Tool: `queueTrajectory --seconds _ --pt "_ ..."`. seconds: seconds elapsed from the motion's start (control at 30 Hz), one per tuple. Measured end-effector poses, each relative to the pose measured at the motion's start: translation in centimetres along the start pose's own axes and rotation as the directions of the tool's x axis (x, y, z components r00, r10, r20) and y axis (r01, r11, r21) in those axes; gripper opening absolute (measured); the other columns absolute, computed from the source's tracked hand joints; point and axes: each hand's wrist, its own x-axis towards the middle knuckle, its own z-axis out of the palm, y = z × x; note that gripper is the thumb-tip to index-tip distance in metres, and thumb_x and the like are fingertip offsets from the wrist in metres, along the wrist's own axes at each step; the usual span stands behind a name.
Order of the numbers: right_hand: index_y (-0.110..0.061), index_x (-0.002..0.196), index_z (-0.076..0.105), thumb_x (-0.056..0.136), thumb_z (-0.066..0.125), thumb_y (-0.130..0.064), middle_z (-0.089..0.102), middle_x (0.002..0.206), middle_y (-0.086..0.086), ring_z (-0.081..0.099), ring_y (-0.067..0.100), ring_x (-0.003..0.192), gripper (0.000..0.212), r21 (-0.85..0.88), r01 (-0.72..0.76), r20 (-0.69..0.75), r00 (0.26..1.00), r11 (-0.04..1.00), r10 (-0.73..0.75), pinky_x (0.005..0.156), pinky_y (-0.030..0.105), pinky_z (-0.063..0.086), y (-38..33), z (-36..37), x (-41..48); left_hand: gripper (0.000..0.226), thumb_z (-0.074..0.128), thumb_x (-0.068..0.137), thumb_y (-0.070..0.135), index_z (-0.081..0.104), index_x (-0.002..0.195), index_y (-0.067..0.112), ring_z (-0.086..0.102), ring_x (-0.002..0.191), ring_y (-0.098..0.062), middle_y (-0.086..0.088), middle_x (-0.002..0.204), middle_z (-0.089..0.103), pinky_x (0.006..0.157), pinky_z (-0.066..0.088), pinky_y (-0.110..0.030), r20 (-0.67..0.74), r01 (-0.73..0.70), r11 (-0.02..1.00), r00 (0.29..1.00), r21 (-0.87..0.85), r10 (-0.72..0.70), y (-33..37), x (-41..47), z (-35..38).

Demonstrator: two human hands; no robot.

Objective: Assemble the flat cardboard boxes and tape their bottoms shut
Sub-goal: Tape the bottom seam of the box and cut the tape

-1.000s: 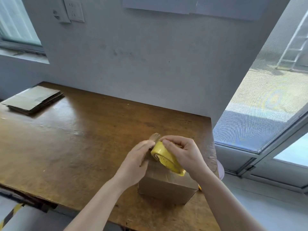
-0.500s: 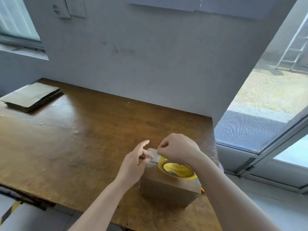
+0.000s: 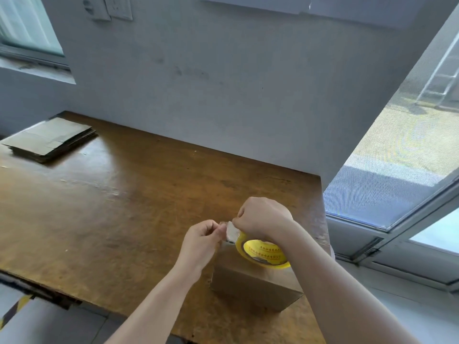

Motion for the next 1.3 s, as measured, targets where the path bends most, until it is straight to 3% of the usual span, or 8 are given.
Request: queueTrajectory --seconds 0.2,0.3,0.4,0.5,0.6,0.87,1.13,1.3 --pt "-0.013 0.089 0.069 0.086 0.055 -0.056 0.069 0.088 0.001 0.064 0.02 0.083 0.046 0.184 0.031 0.039 0.998 0.982 -0.039 0.077 0.035 0.054 2.1 -1.1 -0.8 0.039 0.052 0.097 0.029 0.051 0.065 0.007 0.051 0.062 -0.019 -0.013 0.071 0.064 0.059 0.041 -0.041 -0.039 -0.071 0.938 0.995 0.339 0.089 0.1 1.3 0.1" --pt "-0.013 0.087 0.066 0.087 0.054 -0.063 0.065 0.082 0.001 0.061 0.019 0.08 0.051 0.325 0.042 -0.01 0.999 0.945 -0.041 0.072 0.036 0.051 2.9 -0.9 -1.5 0.04 0.055 0.096 0.033 0.055 0.067 0.004 0.063 0.069 -0.027 -0.015 0.076 0.068 0.066 0.052 -0.046 -0.009 -0.037 0.922 0.999 0.385 0.044 0.1 1.7 -0.3" --pt "-0.02 0.088 0.061 0.086 0.049 -0.069 0.063 0.079 -0.005 0.061 0.014 0.074 0.05 0.259 0.066 -0.07 0.996 0.964 -0.05 0.066 0.034 0.052 2.4 -0.3 -2.1 0.036 0.059 0.093 0.028 0.056 0.068 0.002 0.068 0.071 -0.032 -0.016 0.072 0.068 0.068 0.057 -0.052 0.022 0.004 0.941 1.0 0.338 -0.012 0.3 2.1 -0.5" --pt "-0.023 0.075 0.051 0.088 0.049 -0.065 0.06 0.079 -0.006 0.058 0.016 0.068 0.044 0.159 0.088 -0.12 0.99 0.983 -0.069 0.056 0.028 0.042 1.7 -0.2 -2.6 0.032 0.056 0.096 0.021 0.051 0.068 0.007 0.07 0.059 -0.023 -0.011 0.067 0.066 0.06 0.061 -0.042 0.056 0.08 0.96 0.994 0.268 -0.098 0.3 1.8 0.1" --pt "-0.02 0.08 0.062 0.09 0.05 -0.056 0.059 0.077 -0.005 0.058 0.018 0.071 0.039 0.119 0.061 -0.128 0.991 0.991 -0.045 0.055 0.027 0.042 1.5 -0.2 -2.8 0.031 0.055 0.098 0.02 0.05 0.071 0.007 0.069 0.055 -0.019 -0.012 0.073 0.067 0.053 0.057 -0.032 0.072 0.096 0.962 0.99 0.257 -0.118 -0.1 1.5 0.7" --pt "-0.032 0.058 0.039 0.084 0.054 -0.051 0.047 0.063 -0.011 0.049 0.015 0.058 0.036 0.166 -0.021 -0.067 0.997 0.986 0.032 0.056 0.025 0.041 3.1 -0.2 -2.5 0.029 0.05 0.092 0.036 0.051 0.074 0.013 0.063 0.063 -0.027 -0.018 0.077 0.065 0.062 0.056 -0.047 0.173 0.08 0.922 0.973 0.378 -0.155 -1.7 1.9 1.4" --pt "-0.03 0.06 0.039 0.085 0.054 -0.051 0.043 0.064 -0.012 0.049 0.018 0.067 0.036 0.152 0.004 -0.107 0.994 0.988 0.013 0.052 0.024 0.036 2.9 -0.2 -2.9 0.036 0.036 0.102 0.036 0.042 0.074 0.014 0.049 0.07 -0.021 -0.006 0.075 0.052 0.063 0.035 -0.034 0.206 0.113 0.896 0.954 0.429 -0.218 -1.8 1.7 2.6" --pt "-0.025 0.059 0.049 0.082 0.056 -0.05 0.055 0.064 -0.007 0.056 0.021 0.063 0.035 0.169 -0.045 -0.129 0.989 0.985 0.068 0.057 0.026 0.046 2.8 -0.1 -2.9 0.026 0.036 0.102 0.039 0.044 0.101 0.014 0.053 0.078 -0.018 -0.003 0.092 0.058 0.066 0.04 -0.034 0.189 0.115 0.861 0.953 0.495 -0.236 -1.5 1.2 2.7"
